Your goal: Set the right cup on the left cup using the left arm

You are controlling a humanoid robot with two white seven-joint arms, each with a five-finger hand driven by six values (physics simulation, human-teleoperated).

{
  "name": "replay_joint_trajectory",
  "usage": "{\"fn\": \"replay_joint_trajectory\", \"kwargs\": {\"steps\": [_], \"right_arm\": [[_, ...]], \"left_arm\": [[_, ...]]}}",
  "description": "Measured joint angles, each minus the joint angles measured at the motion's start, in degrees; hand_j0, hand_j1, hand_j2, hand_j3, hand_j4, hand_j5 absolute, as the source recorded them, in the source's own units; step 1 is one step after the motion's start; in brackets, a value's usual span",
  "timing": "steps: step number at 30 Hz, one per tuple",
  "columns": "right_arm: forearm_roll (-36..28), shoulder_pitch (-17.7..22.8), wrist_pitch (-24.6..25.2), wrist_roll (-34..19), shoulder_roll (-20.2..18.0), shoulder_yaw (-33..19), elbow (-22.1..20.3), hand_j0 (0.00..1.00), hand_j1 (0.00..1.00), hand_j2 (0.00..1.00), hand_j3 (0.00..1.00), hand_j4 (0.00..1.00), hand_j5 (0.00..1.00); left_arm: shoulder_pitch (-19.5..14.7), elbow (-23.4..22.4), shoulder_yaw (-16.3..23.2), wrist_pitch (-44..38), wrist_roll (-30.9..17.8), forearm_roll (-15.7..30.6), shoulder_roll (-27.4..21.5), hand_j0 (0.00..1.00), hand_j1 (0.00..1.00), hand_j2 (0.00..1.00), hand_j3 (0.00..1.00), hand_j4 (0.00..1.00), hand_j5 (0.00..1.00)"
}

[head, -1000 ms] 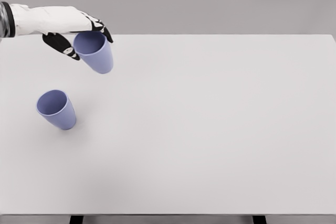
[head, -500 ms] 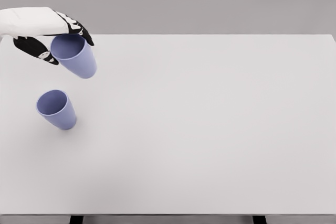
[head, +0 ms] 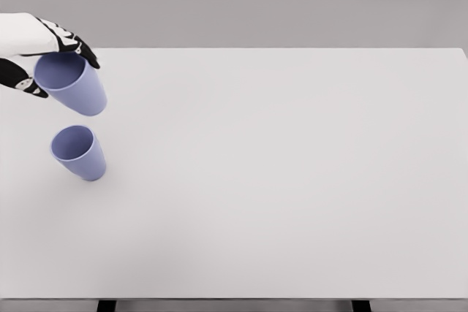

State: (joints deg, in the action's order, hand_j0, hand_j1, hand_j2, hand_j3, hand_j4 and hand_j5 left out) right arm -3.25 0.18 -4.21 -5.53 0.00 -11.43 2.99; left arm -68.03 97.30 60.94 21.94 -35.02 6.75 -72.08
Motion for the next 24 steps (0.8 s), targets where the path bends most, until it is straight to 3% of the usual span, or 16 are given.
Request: {"fn": "replay_joint_trajectory", "kwargs": {"steps": [24], "right_arm": [[0.0,-0.1,0.0,0.0,0.0,0.0,0.0,1.00,1.00,1.00,1.00,1.00,1.00]], "left_arm": [[2.2,3.7,0.6,2.9,0.0,1.7,-7.2,0.73,0.73,0.73,0.73,0.73,0.73]]}}
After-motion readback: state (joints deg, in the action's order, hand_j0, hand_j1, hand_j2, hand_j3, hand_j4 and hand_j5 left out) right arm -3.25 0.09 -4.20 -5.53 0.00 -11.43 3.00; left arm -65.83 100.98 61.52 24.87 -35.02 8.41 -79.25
